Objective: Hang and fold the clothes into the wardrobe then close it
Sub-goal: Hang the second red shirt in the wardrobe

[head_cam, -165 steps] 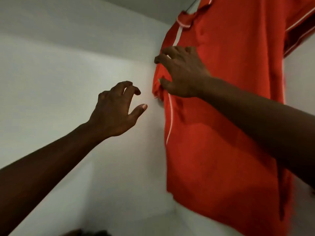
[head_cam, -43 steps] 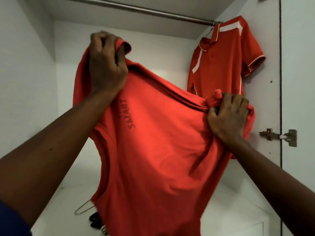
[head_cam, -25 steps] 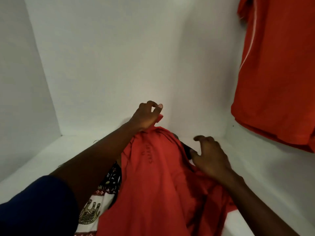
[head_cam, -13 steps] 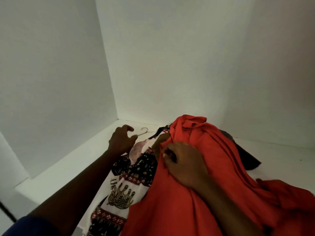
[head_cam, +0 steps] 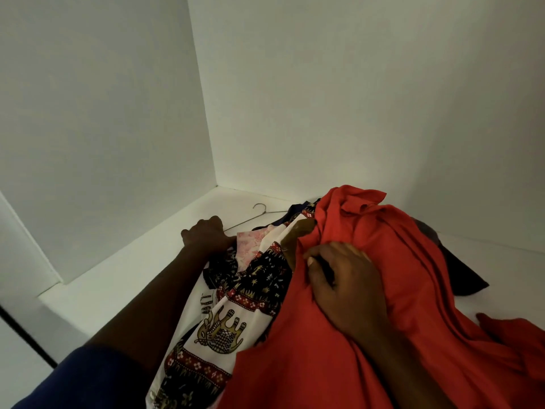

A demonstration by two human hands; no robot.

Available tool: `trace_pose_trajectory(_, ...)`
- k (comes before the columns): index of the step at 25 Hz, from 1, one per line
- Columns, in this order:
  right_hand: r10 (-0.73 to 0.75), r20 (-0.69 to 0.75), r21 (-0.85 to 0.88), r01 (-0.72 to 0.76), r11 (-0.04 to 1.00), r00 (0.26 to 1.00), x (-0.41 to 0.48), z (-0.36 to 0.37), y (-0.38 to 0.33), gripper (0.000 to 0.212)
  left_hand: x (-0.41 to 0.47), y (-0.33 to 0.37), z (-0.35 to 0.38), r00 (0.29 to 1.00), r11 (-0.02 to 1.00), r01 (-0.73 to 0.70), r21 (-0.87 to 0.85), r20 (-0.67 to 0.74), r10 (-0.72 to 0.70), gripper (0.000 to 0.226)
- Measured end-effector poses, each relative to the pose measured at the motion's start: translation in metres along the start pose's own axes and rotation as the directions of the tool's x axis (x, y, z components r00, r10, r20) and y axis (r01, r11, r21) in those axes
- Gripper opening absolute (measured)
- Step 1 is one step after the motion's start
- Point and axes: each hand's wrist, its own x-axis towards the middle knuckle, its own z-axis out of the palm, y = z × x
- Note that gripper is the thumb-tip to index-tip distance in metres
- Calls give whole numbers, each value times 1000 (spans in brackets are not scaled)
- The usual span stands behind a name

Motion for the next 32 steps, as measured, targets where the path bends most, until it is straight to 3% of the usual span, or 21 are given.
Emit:
trace_pose_trajectory(3,8,-32,14,-8,1000,999,0,1,0,18,7,-7,-3,998,993,39,-107,46,-34,79)
trace_pose_trajectory(8,19,-39,25,-18,1000,999,0,2,1,21,-22,-30,20,952,879,-45,-474,-288,-107,66)
trace_pose_trajectory(10,22,-42,20,-22,1000,999,1,1,0,21,-34,-41,11,948,658,-63,-750,-251,-194,62)
trace_pose_trajectory(12,26,-37,11,-26,1000,999,-1,0,-1,20,-56,-48,1,954,397,-113,-911,-211,-213,53)
trace_pose_trajectory(17,176,-1,-65,-175,982,984,-2,-9,-23,32,-144,-62,-22,921,275,-220,-936,-292,-257,43)
trace_pose_trajectory(21,384,5,-438,-343,831,923,-22,-26,-68,60,-228,-81,-37,961,187,-192,-963,-223,-161,43)
trace_pose_trajectory(23,390,38,-528,-313,790,920,-29,-31,-82,49,-266,-91,-40,977,154,-163,-975,-181,-110,45)
trace_pose_trajectory(26,354,-26,-432,-330,840,935,-32,-42,-88,18,-310,-105,-40,994,135,-88,-987,-96,-51,44)
trace_pose_trajectory(29,410,-164,-255,-440,861,897,-42,-59,-92,15,-341,-124,-36,1000,138,-27,-990,-27,5,43)
trace_pose_trajectory(32,414,-37,-229,-411,883,910,-48,-58,-100,16,-354,-138,-23,1000,148,15,-989,18,19,43)
